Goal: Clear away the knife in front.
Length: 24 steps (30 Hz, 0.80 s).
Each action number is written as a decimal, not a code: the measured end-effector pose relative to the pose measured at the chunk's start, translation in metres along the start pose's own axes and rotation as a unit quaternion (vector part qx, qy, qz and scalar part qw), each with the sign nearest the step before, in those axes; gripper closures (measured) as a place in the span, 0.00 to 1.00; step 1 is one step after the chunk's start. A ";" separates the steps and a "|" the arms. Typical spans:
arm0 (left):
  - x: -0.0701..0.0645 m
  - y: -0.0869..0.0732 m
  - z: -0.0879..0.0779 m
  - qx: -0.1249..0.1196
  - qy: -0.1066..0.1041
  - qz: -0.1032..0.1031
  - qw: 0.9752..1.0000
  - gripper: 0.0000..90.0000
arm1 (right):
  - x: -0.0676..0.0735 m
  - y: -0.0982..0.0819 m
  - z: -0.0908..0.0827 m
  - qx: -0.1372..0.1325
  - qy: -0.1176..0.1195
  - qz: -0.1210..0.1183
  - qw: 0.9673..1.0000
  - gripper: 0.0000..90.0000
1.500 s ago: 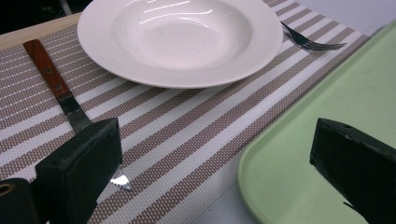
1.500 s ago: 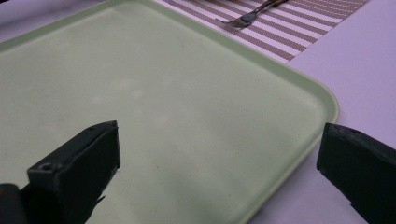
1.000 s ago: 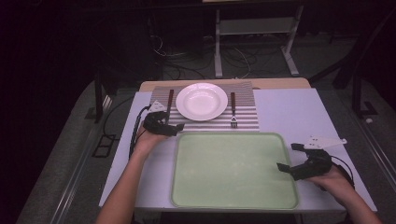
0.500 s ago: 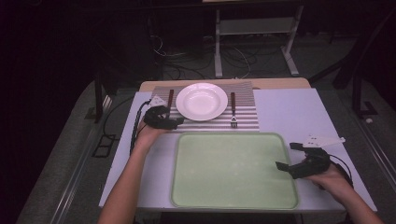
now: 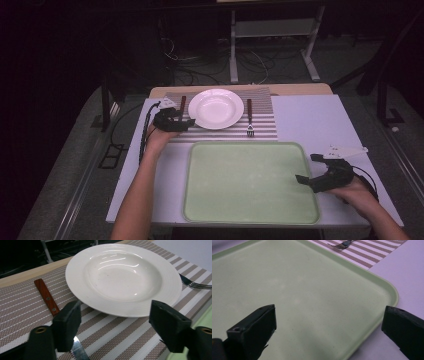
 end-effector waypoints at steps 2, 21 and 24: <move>0.002 -0.002 0.002 0.003 -0.002 -0.002 1.000 0.38 | -0.001 0.000 0.000 0.001 -0.001 0.001 1.000 0.00; 0.026 -0.025 0.024 0.043 0.019 -0.026 0.999 0.97 | -0.002 -0.002 0.000 0.007 -0.005 -0.001 1.000 0.00; 0.028 -0.026 0.025 0.043 0.025 -0.024 0.998 0.99 | -0.002 -0.003 0.000 0.008 -0.005 -0.002 1.000 0.00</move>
Point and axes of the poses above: each handheld gripper's, and its own axes: z roughly forward along the jaws, y roughly out of its top, x roughly to its left, the point moved 9 cm from there along z, roughly forward along the jaws, and after that the axes turned 3 degrees about -z, right-handed, at the moved point
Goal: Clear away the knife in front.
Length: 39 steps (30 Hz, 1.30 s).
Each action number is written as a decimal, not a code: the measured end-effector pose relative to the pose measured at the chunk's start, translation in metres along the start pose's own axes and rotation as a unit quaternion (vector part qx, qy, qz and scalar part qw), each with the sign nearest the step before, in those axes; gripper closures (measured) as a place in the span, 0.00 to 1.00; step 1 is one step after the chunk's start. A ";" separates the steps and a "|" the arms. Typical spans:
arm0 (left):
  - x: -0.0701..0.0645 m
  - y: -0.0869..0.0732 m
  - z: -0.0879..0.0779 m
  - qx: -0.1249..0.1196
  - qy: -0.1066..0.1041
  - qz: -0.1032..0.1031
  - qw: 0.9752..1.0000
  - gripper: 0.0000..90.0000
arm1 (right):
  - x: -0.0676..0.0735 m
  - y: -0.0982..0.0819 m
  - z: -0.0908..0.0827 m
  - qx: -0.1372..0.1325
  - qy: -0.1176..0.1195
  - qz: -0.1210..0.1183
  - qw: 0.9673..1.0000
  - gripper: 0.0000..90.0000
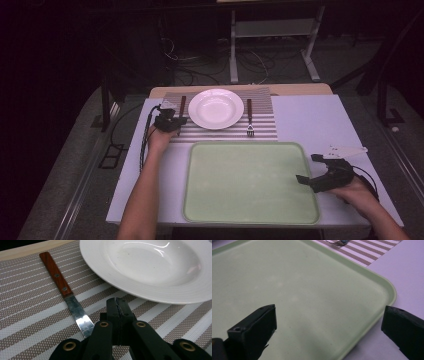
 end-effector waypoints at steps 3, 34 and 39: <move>0.004 -0.003 0.001 0.007 0.004 -0.007 1.000 0.99 | 0.000 0.000 0.000 0.000 0.000 -0.001 1.000 0.00; 0.016 -0.016 -0.001 0.036 0.020 -0.023 0.999 0.99 | 0.001 -0.002 -0.001 0.002 0.000 -0.002 1.000 0.00; 0.020 -0.017 -0.004 0.034 0.022 -0.029 0.999 1.00 | 0.001 -0.002 -0.001 0.002 0.000 -0.003 1.000 0.00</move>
Point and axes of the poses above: each handheld gripper's, and its own axes: z roughly forward along the jaws, y roughly out of its top, x roughly to its left, the point moved 9 cm from there along z, roughly forward along the jaws, and after that the axes turned 3 degrees about -z, right-handed, at the moved point
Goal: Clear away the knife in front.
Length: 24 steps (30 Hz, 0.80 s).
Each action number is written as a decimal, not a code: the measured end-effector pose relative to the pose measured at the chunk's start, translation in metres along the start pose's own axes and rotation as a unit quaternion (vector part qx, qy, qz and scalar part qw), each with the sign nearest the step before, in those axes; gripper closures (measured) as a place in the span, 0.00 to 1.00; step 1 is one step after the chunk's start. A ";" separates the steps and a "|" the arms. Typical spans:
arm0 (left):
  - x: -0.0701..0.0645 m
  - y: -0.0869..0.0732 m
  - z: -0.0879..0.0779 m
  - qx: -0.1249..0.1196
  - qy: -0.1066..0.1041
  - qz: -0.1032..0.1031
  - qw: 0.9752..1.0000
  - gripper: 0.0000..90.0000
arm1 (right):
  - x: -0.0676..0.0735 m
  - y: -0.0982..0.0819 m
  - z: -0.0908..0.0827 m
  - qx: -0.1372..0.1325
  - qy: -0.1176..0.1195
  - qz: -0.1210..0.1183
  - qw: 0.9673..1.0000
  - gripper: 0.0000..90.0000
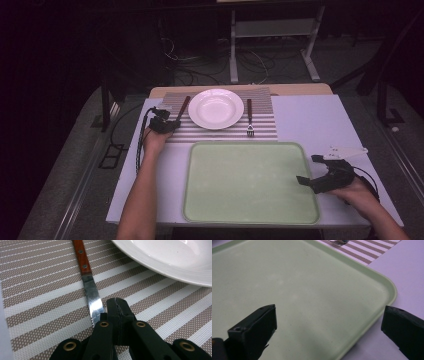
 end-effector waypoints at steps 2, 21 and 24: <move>0.002 -0.001 -0.001 0.000 0.003 -0.002 1.000 0.99 | 0.000 0.000 0.000 0.000 0.000 0.000 1.000 0.00; 0.016 -0.006 -0.009 -0.006 0.013 -0.018 1.000 0.99 | 0.000 0.000 0.000 0.002 0.001 0.001 1.000 0.00; 0.016 -0.006 -0.009 -0.007 0.012 -0.020 1.000 0.99 | 0.000 -0.001 0.000 0.001 0.000 0.001 1.000 0.00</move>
Point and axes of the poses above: each handheld gripper's, and its own axes: z roughly forward along the jaws, y roughly out of its top, x roughly to its left, the point moved 9 cm from there along z, roughly forward along the jaws, and after that the axes turned 3 degrees about -z, right-handed, at the moved point
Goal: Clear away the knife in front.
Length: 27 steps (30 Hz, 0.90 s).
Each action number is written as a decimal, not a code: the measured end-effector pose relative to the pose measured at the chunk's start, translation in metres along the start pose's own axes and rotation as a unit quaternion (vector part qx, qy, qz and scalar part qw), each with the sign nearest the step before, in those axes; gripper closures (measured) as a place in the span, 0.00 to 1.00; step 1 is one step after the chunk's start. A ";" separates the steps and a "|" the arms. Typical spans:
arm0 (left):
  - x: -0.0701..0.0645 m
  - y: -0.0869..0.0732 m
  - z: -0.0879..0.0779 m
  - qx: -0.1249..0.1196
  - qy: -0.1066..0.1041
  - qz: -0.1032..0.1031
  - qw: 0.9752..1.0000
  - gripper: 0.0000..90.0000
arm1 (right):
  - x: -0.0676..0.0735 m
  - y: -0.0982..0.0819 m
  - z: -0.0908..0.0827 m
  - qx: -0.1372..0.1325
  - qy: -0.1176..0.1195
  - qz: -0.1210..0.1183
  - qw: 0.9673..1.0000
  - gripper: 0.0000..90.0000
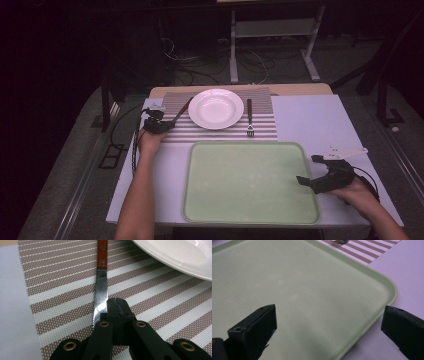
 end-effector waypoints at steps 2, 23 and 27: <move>0.000 0.000 0.000 -0.001 -0.001 -0.002 1.000 0.96 | 0.000 0.000 0.000 -0.001 0.000 0.000 1.000 0.00; -0.002 0.025 0.004 -0.006 0.004 0.011 1.000 0.72 | -0.002 0.000 -0.002 -0.005 0.004 0.006 1.000 0.00; 0.001 0.032 0.007 -0.005 0.008 0.012 1.000 0.70 | -0.002 0.000 -0.002 -0.005 0.003 0.007 1.000 0.00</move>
Point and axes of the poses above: each handheld gripper's, and its own axes: z roughly forward along the jaws, y roughly out of its top, x roughly to its left, the point moved 9 cm from there along z, roughly forward along the jaws, and after that the axes turned 3 degrees about -z, right-handed, at the moved point
